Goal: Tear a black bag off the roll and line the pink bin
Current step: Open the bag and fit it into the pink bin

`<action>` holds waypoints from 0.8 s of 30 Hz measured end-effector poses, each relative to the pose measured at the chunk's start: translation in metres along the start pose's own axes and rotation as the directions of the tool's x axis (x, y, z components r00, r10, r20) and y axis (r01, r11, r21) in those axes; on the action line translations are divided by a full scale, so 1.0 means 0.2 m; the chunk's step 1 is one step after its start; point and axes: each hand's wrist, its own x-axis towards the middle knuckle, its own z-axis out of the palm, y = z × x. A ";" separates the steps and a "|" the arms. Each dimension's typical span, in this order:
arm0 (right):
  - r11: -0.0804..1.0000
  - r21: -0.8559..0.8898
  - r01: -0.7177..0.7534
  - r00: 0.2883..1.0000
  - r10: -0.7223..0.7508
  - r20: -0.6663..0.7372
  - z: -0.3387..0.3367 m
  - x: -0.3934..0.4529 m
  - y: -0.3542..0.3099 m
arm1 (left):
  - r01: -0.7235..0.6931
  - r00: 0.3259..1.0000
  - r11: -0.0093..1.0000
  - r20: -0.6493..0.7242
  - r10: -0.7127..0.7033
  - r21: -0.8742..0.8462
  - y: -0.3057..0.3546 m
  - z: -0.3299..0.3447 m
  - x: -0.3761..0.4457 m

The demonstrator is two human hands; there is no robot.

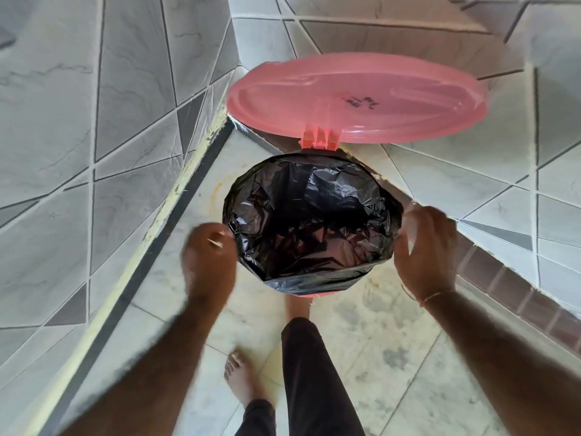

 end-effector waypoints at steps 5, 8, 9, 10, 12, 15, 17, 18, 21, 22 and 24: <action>0.912 -0.121 0.393 0.842 -0.304 0.445 0.06 -0.25 -0.23 | -0.709 0.660 0.631 0.611 0.438 0.314 -0.06 0.14 -0.31; 0.902 -0.217 0.372 0.809 -0.201 0.553 0.10 -0.31 -0.26 | -0.797 0.577 0.459 0.719 0.387 0.393 -0.08 0.16 -0.32; 0.900 -0.236 0.367 0.807 -0.182 0.561 0.11 -0.33 -0.27 | -0.816 0.562 0.421 0.713 0.419 0.396 -0.09 0.15 -0.33; 0.895 -0.252 0.368 0.805 -0.170 0.569 0.11 -0.35 -0.27 | -0.831 0.546 0.398 0.706 0.452 0.388 -0.11 0.14 -0.34; 0.873 -0.277 0.400 0.803 -0.189 0.565 0.12 -0.40 -0.26 | -0.868 0.494 0.350 0.690 0.529 0.353 -0.14 0.12 -0.36; 0.865 -0.307 0.398 0.816 -0.180 0.550 0.13 -0.47 -0.24 | -0.881 0.467 0.345 0.715 0.520 0.325 -0.20 0.10 -0.41; 0.868 -0.348 0.354 0.827 -0.117 0.550 0.13 -0.50 -0.22 | -0.853 0.505 0.374 0.752 0.423 0.363 -0.25 0.11 -0.44; 0.866 -0.370 0.336 0.831 -0.088 0.550 0.14 -0.50 -0.21 | -0.823 0.546 0.399 0.759 0.355 0.405 -0.26 0.12 -0.45; 0.877 -0.394 0.276 0.828 -0.009 0.560 0.18 -0.50 -0.17 | -0.630 0.668 0.609 0.736 0.109 0.481 -0.30 0.16 -0.43; 0.888 -0.385 0.253 0.828 0.007 0.560 0.19 -0.49 -0.14 | -0.505 0.707 0.724 0.706 0.035 0.470 -0.30 0.17 -0.41; 0.937 -0.320 0.141 0.833 0.063 0.549 0.21 -0.44 -0.09 | -0.193 0.788 0.905 0.610 -0.088 0.380 -0.30 0.18 -0.36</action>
